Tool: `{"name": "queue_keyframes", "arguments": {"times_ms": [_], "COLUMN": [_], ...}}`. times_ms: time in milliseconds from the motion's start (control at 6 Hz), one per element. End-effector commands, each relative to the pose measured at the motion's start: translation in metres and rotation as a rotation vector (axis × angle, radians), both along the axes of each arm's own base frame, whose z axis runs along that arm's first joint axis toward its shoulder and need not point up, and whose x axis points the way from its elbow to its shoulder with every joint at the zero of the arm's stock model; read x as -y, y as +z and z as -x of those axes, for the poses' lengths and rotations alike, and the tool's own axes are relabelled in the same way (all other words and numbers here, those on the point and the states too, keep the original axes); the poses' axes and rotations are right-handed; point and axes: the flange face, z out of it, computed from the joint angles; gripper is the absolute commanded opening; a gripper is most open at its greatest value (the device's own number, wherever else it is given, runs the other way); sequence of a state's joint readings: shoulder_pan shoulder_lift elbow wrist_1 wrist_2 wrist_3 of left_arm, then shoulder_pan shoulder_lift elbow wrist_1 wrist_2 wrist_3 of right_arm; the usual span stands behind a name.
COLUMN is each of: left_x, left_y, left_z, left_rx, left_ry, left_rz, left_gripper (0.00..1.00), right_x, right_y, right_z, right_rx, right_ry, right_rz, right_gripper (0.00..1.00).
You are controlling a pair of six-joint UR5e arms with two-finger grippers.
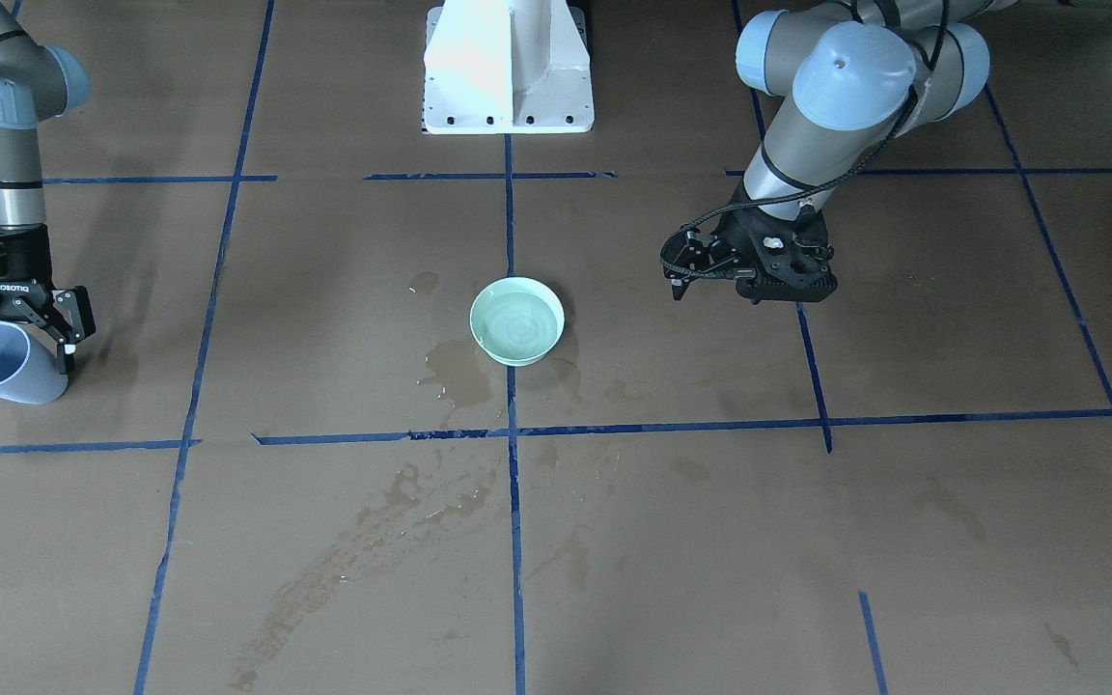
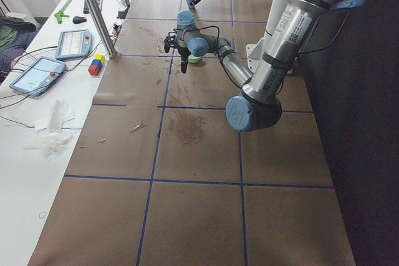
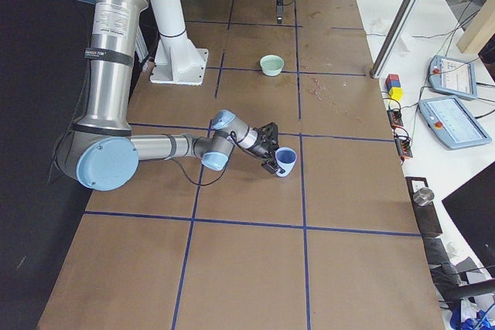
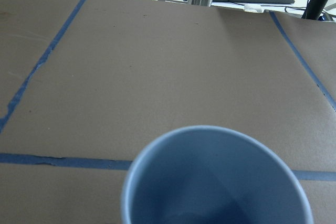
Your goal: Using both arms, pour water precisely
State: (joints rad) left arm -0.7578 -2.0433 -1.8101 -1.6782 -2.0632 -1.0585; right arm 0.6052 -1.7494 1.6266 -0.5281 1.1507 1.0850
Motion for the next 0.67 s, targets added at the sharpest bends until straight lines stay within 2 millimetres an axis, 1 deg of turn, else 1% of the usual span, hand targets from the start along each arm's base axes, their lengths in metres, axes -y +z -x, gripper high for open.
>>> {"name": "queue_keyframes", "arguments": {"times_ms": [0,167,333,500], "left_x": [0.0,0.0,0.0,0.0], "left_y": [0.0,0.0,0.0,-0.001], "left_z": [0.0,0.0,0.0,0.0], "left_rx": [0.0,0.0,0.0,-0.001], "left_ry": [0.0,0.001,0.001,0.0], "left_rz": [0.0,-0.001,-0.001,-0.001], "left_gripper": [1.0,1.0,1.0,1.0], "right_x": [-0.002,-0.022,-0.036,-0.049], "right_y": [-0.002,0.009,0.012,0.019], "right_z": [0.001,-0.01,-0.011,-0.017], "right_rx": [0.036,0.063,0.089,0.1], "right_ry": [0.002,-0.025,-0.051,-0.071], "right_rz": [-0.003,-0.016,-0.03,-0.036], "right_gripper": [0.99,0.99,0.99,0.99]}}
